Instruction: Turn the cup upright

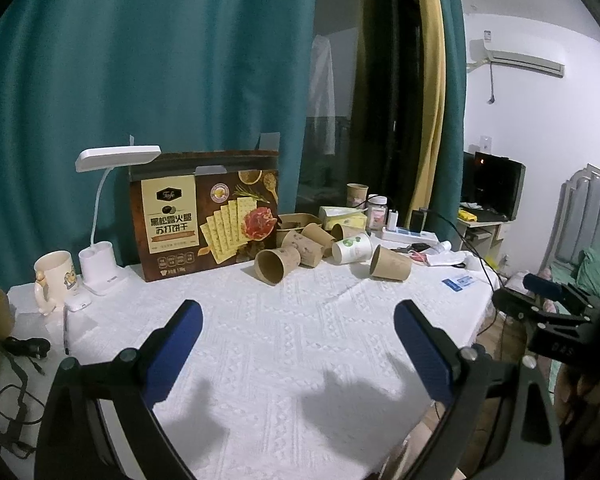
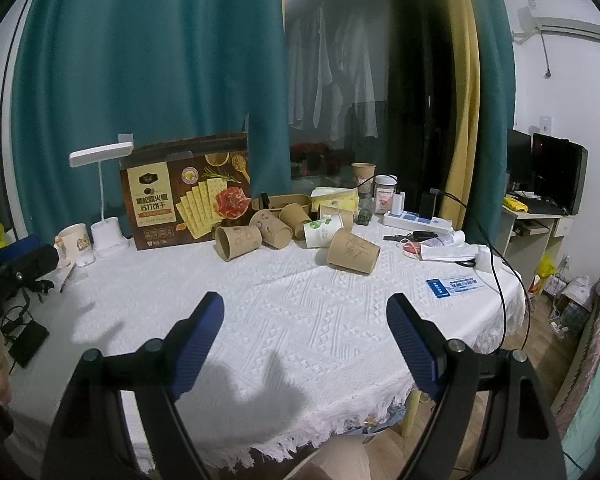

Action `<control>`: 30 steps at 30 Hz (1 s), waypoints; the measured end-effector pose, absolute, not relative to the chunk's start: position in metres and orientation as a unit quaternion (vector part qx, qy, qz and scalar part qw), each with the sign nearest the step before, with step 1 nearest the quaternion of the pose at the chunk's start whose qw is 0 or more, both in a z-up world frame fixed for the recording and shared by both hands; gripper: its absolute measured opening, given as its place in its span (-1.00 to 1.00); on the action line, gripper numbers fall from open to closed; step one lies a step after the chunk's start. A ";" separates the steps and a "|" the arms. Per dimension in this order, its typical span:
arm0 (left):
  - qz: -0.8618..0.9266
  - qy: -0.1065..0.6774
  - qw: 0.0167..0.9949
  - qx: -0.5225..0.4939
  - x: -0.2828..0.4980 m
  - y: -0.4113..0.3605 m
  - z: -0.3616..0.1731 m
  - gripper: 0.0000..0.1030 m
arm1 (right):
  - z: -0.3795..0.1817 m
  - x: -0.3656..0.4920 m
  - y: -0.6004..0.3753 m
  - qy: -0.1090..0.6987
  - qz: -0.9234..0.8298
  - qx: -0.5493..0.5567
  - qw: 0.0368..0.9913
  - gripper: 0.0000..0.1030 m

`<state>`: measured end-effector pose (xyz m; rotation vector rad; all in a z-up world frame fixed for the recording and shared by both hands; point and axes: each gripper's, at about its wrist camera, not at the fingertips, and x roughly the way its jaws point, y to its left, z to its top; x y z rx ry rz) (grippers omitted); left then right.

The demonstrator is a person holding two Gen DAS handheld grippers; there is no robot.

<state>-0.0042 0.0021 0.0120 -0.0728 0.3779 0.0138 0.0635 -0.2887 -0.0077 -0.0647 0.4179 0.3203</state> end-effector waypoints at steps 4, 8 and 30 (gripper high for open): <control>0.014 0.191 0.981 -0.033 -0.003 0.003 0.011 0.88 | -0.008 0.063 -0.289 0.206 0.158 -0.032 0.965 0.59; 0.015 0.191 0.981 -0.035 -0.003 0.006 0.010 0.88 | -0.009 0.063 -0.289 0.205 0.158 -0.031 0.965 0.59; 0.003 0.187 0.982 -0.038 -0.005 0.005 0.011 0.88 | -0.009 0.063 -0.289 0.204 0.159 -0.033 0.965 0.59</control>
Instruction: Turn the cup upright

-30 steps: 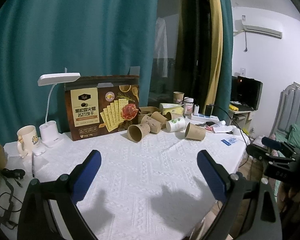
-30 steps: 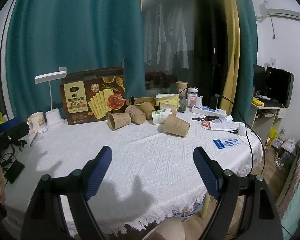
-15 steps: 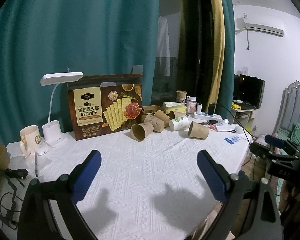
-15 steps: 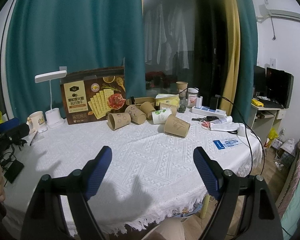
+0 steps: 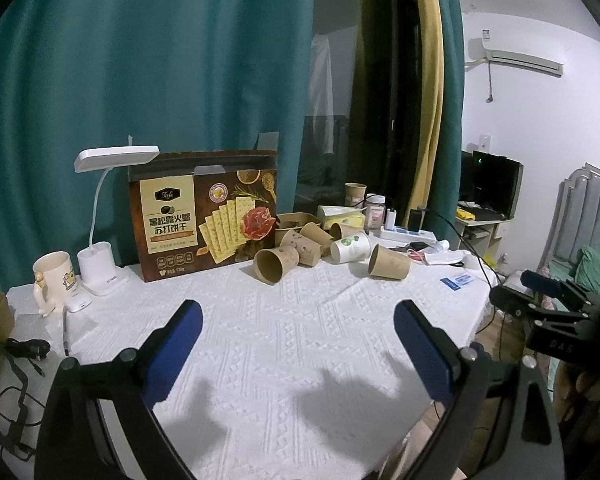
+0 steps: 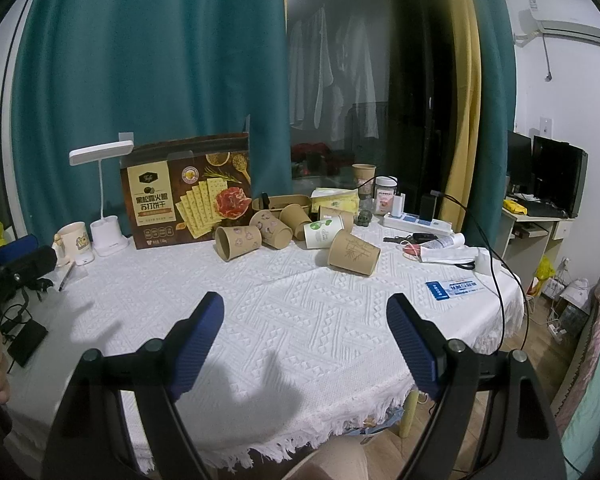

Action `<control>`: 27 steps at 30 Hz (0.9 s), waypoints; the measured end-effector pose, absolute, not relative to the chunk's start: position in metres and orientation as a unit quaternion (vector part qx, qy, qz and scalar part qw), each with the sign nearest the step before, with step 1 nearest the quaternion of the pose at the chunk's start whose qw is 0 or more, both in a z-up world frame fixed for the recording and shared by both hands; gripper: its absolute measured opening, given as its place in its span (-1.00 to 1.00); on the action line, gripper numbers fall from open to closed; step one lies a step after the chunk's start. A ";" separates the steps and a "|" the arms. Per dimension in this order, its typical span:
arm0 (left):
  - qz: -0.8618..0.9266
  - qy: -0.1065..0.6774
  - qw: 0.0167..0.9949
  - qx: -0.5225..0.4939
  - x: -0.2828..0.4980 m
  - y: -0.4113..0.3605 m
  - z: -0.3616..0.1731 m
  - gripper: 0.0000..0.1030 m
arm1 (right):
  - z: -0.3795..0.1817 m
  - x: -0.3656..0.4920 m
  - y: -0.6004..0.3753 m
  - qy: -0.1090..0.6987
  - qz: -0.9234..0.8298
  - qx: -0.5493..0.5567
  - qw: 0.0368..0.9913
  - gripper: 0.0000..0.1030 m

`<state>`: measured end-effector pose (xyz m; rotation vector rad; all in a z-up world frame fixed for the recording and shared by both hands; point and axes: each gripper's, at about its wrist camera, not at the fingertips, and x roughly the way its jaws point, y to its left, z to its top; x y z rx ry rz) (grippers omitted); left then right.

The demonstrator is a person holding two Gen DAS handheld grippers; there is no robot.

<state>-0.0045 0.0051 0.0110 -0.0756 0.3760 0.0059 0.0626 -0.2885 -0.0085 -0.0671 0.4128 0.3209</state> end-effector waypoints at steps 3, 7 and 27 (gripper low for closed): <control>0.003 0.186 0.982 -0.038 -0.004 0.005 0.011 0.88 | -0.008 0.063 -0.288 0.204 0.158 -0.033 0.965 0.59; 0.004 0.187 0.982 -0.038 -0.004 0.005 0.011 0.88 | -0.008 0.063 -0.288 0.204 0.158 -0.034 0.965 0.59; 0.001 0.192 0.980 -0.043 -0.001 -0.001 0.011 0.88 | -0.009 0.067 -0.289 0.209 0.158 -0.033 0.965 0.59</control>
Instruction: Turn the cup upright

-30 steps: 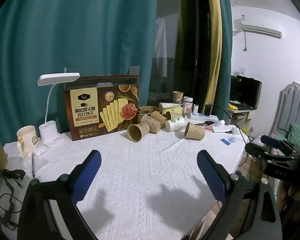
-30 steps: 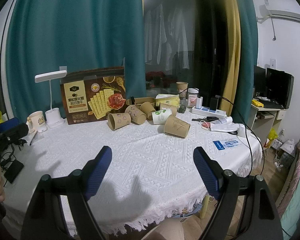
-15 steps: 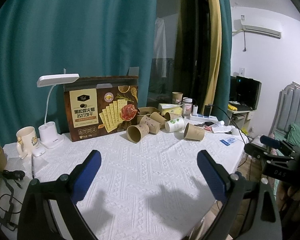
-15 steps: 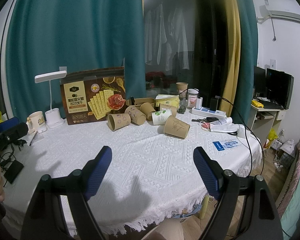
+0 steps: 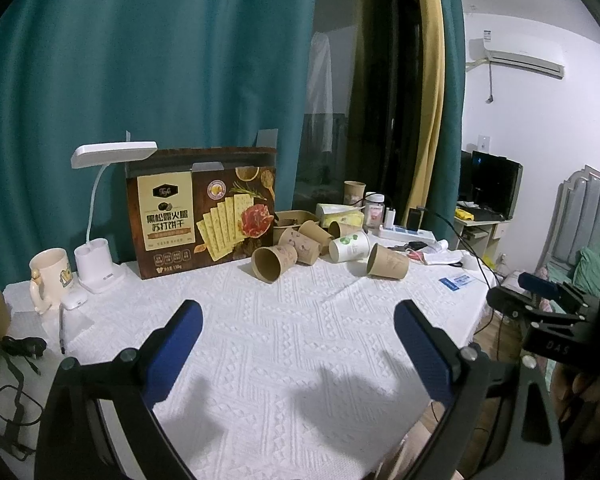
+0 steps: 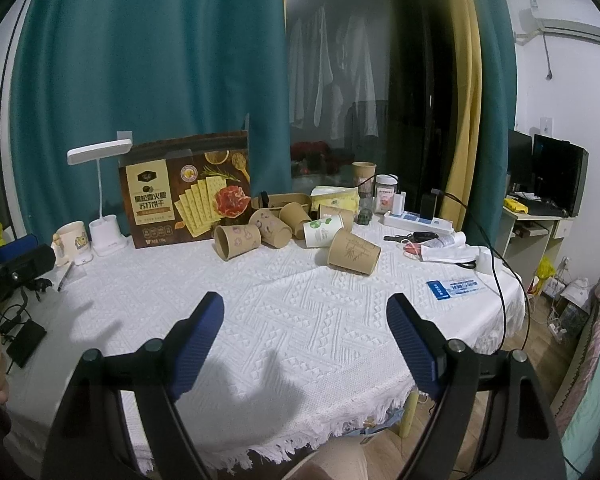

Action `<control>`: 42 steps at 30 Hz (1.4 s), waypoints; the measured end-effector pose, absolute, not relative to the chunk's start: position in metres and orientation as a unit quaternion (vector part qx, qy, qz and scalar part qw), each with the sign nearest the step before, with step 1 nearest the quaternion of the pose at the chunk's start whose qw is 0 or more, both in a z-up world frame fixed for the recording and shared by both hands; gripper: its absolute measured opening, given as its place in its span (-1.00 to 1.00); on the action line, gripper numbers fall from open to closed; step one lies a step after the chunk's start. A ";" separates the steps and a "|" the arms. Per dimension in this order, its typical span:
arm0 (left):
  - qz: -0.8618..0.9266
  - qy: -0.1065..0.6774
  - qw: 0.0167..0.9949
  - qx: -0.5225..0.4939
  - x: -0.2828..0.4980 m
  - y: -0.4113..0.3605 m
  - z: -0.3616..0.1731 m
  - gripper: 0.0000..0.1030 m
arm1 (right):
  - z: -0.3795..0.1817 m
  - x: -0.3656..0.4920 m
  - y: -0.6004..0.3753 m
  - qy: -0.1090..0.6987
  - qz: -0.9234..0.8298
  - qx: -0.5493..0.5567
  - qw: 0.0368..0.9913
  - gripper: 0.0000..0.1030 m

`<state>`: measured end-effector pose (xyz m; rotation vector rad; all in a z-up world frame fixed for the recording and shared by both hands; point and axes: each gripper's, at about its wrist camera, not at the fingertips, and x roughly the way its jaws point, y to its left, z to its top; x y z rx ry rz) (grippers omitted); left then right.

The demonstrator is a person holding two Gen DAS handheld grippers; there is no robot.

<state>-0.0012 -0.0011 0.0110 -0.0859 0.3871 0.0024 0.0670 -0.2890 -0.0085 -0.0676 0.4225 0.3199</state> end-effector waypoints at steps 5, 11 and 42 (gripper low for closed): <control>0.000 0.205 0.978 -0.045 0.008 -0.003 0.006 0.88 | -0.015 0.077 -0.289 0.217 0.157 -0.032 0.963 0.59; -0.007 0.235 0.971 -0.051 0.041 0.001 -0.005 0.88 | -0.024 0.105 -0.294 0.235 0.149 -0.031 0.960 0.59; -0.061 0.451 0.880 -0.137 0.517 -0.022 -0.074 0.72 | -0.060 0.417 -0.344 0.331 0.144 -0.015 0.933 0.59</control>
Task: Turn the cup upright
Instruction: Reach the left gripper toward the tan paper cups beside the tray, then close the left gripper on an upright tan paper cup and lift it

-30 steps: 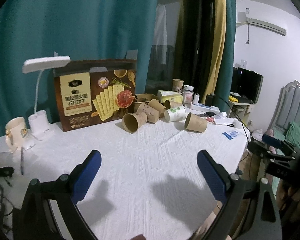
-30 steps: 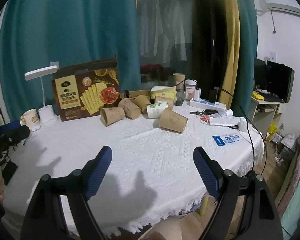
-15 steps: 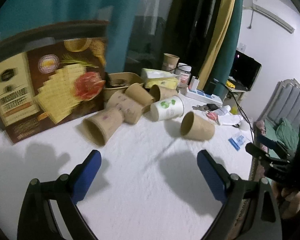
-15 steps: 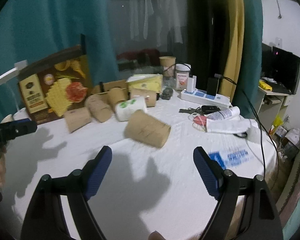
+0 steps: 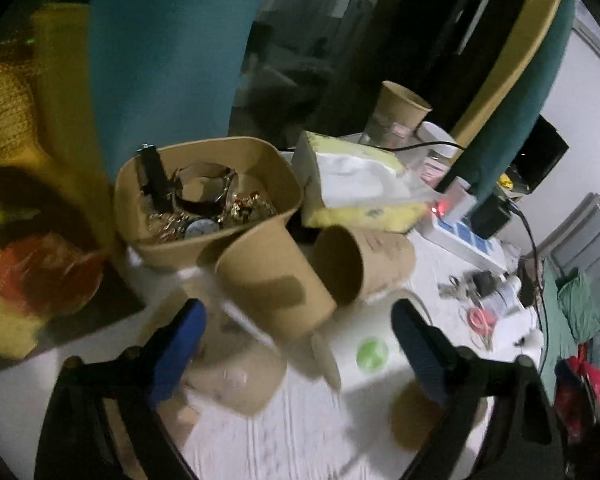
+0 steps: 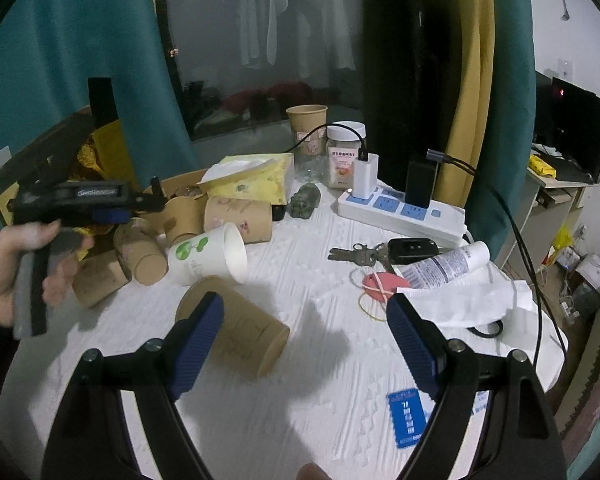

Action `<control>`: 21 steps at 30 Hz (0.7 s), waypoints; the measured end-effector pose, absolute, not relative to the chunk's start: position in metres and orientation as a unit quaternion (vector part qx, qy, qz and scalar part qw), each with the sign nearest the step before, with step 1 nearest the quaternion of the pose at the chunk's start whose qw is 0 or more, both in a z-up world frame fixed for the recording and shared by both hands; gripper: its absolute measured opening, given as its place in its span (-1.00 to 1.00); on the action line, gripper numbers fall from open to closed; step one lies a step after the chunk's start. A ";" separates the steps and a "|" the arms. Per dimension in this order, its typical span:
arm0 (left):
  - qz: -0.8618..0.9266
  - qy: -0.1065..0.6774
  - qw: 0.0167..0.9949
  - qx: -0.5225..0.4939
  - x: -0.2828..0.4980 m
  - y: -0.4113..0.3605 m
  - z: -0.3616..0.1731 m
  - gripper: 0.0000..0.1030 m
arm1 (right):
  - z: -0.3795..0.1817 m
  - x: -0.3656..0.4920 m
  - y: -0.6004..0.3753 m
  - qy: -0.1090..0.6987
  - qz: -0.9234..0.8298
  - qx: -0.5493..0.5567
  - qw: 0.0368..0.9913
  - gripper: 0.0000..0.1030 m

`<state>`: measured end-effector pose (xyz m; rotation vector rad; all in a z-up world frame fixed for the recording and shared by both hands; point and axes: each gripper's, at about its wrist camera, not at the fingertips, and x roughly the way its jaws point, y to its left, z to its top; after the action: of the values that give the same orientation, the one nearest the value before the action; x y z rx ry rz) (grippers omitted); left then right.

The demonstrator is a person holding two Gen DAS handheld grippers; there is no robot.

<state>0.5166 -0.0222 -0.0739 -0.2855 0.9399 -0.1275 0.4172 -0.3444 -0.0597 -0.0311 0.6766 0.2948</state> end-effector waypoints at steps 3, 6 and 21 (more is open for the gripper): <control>-0.059 0.471 0.869 -0.138 0.538 -0.024 -0.086 0.58 | -0.064 0.423 -0.343 0.334 0.146 -0.014 0.931 0.59; -0.046 0.488 0.860 -0.144 0.549 -0.022 -0.096 0.46 | -0.066 0.425 -0.342 0.336 0.149 -0.015 0.930 0.59; 0.012 0.500 0.859 -0.109 0.584 -0.030 -0.111 0.30 | -0.062 0.411 -0.351 0.330 0.159 0.006 0.930 0.59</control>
<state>0.5836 -0.0303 -0.1108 -0.2291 1.0504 0.0246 0.4107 -0.3508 -0.0624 0.0119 0.6760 0.3261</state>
